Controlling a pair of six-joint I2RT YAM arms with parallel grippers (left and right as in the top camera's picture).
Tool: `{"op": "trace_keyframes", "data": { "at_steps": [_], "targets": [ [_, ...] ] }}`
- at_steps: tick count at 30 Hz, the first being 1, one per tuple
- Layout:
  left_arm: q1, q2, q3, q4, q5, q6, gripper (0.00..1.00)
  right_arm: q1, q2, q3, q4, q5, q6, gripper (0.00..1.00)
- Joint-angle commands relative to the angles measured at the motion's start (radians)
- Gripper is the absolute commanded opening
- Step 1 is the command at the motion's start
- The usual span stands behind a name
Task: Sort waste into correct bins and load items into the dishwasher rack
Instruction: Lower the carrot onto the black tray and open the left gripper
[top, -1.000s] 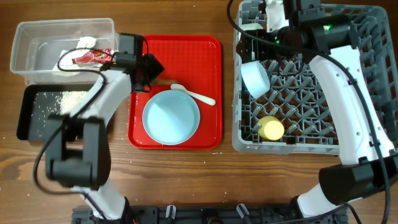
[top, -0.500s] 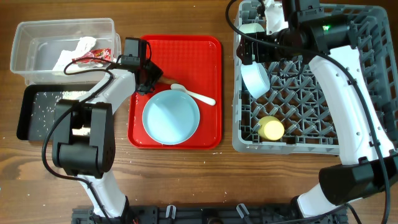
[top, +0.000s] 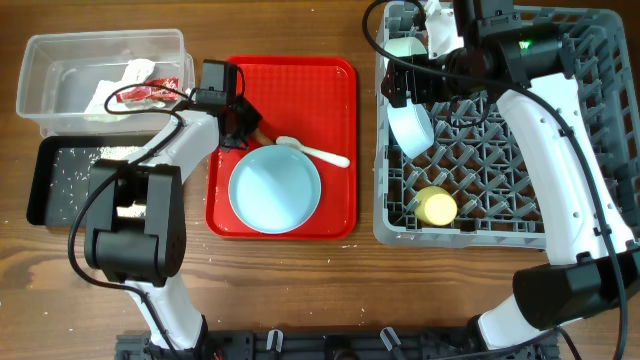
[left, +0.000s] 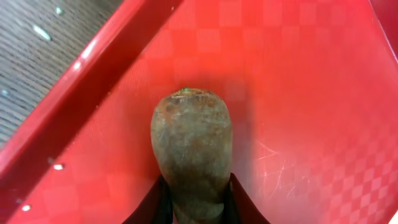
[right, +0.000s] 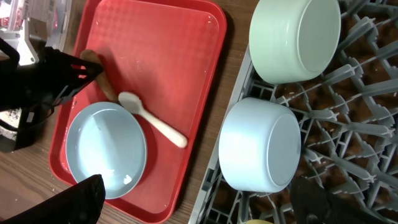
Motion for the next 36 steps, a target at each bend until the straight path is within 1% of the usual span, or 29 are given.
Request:
{"op": "trace_keyframes", "data": {
  "at_steps": [1, 5, 7, 8, 9, 10, 11, 13, 15, 17, 19, 21, 24, 28, 31, 33, 34, 35, 36],
  "targets": [
    [-0.002, -0.114, 0.046, -0.009, -0.032, 0.102, 0.12, 0.002, -0.003, -0.002, -0.001, 0.008, -0.021, 0.96],
    [-0.001, -0.238, 0.047, -0.010, -0.036, 0.102, 0.12, 0.002, -0.003, -0.002, 0.003, 0.008, -0.021, 0.96],
    [0.000, -0.301, 0.047, -0.039, -0.063, 0.102, 0.12, 0.002, -0.003, -0.002, 0.003, 0.008, -0.021, 0.96],
    [0.003, -0.341, 0.047, -0.080, -0.101, 0.102, 0.12, 0.002, -0.003, -0.002, 0.002, 0.008, -0.021, 0.96],
    [0.014, -0.397, 0.047, -0.166, -0.195, 0.102, 0.11, 0.002, -0.003, -0.002, 0.001, 0.008, -0.021, 0.96],
    [0.043, -0.463, 0.047, -0.283, -0.309, 0.100, 0.09, 0.002, -0.003, -0.002, -0.003, 0.008, -0.021, 0.96],
    [0.065, -0.496, 0.047, -0.348, -0.359, 0.093, 0.09, 0.002, -0.003, -0.002, -0.006, 0.008, -0.021, 0.96],
    [0.148, -0.566, 0.047, -0.483, -0.425, 0.093, 0.08, 0.002, -0.003, -0.002, -0.010, 0.008, -0.020, 0.96],
    [0.253, -0.594, 0.046, -0.561, -0.428, 0.093, 0.06, 0.002, -0.003, -0.002, -0.008, 0.006, -0.017, 0.96],
    [0.349, -0.584, 0.041, -0.581, -0.419, 0.093, 0.06, 0.002, -0.003, -0.002, 0.001, -0.022, -0.018, 0.96],
    [0.444, -0.547, 0.027, -0.558, -0.380, 0.094, 0.07, 0.007, -0.003, -0.002, 0.019, -0.109, -0.021, 0.96],
    [0.499, -0.497, 0.025, -0.547, -0.365, 0.093, 0.06, 0.026, -0.003, -0.003, 0.038, -0.156, -0.021, 0.95],
    [0.550, -0.393, 0.025, -0.526, -0.331, 0.093, 0.04, 0.087, 0.000, -0.005, 0.068, -0.160, -0.019, 0.95],
    [0.569, -0.239, 0.025, -0.508, -0.303, 0.094, 0.04, 0.208, 0.034, -0.007, 0.090, -0.153, -0.008, 0.93],
    [0.569, -0.153, 0.025, -0.506, -0.303, 0.094, 0.05, 0.282, 0.063, -0.031, 0.105, -0.082, 0.076, 0.94],
    [0.569, -0.126, 0.025, -0.503, -0.304, 0.095, 0.09, 0.309, 0.089, -0.035, 0.100, -0.065, 0.119, 0.93],
    [0.569, -0.119, 0.025, -0.502, -0.304, 0.095, 0.17, 0.326, 0.112, -0.035, 0.093, -0.066, 0.150, 0.93],
    [0.569, -0.119, 0.025, -0.501, -0.304, 0.095, 0.31, 0.334, 0.126, -0.035, 0.089, -0.065, 0.164, 0.93],
    [0.569, -0.119, 0.025, -0.495, -0.305, 0.095, 0.41, 0.343, 0.142, -0.036, 0.080, -0.066, 0.168, 0.93]
  ]
}}
